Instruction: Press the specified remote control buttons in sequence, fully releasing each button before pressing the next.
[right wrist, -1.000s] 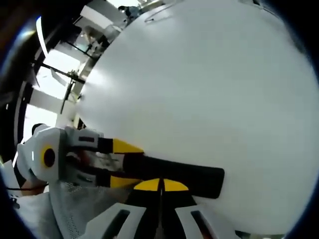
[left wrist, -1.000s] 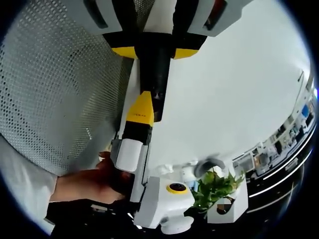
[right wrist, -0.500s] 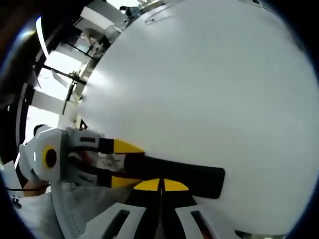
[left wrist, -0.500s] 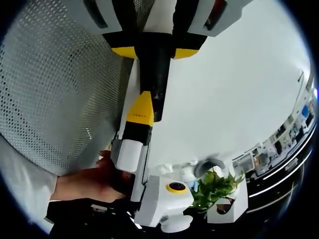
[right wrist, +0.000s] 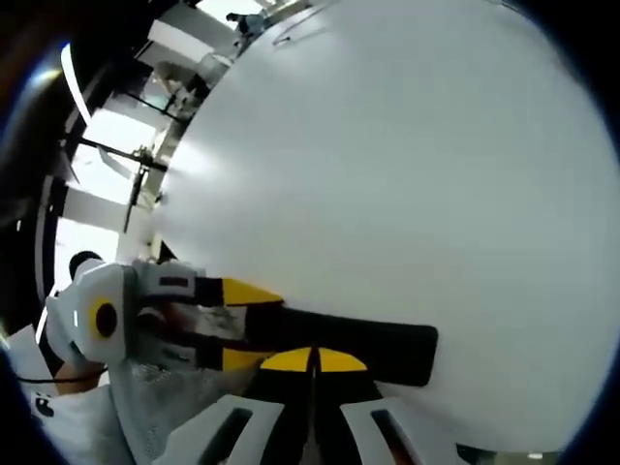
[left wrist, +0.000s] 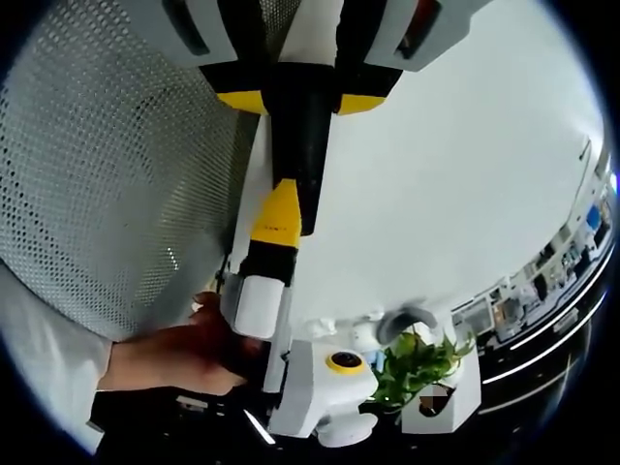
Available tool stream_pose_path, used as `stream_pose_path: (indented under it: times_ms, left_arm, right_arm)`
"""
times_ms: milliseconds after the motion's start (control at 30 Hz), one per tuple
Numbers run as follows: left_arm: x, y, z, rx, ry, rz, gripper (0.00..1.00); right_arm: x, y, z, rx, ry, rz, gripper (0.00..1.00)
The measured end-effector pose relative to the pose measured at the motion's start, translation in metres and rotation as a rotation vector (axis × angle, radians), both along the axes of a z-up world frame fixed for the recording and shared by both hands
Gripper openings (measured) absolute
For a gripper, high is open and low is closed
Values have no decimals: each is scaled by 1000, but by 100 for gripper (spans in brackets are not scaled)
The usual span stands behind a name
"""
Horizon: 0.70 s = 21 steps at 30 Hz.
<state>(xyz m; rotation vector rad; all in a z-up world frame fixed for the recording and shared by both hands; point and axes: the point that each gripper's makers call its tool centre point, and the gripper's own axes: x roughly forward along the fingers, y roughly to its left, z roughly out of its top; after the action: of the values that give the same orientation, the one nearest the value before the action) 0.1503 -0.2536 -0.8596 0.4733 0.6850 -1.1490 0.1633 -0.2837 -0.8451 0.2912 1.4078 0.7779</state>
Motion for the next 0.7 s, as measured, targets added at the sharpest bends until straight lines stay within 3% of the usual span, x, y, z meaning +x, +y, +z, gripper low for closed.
stream_pose_path:
  times_ms: [100,300,533,667,700]
  left_arm:
    - [0,0,0,0,0,0,25]
    - [0,0,0,-2,0,1,25]
    - [0,0,1,-2,0,2,25]
    - [0,0,1,-2,1,3,25]
    - [0,0,1,-2,1,3,25]
  right_arm:
    - [8,4,9,74,1,-63,0]
    - [6,7,5,71,15,-61,0]
    - [-3,8,-3,11,-2,19,0]
    - [-16,1,-6,-42,50,80,0]
    - [-16,0,-7,-50,39,69,0]
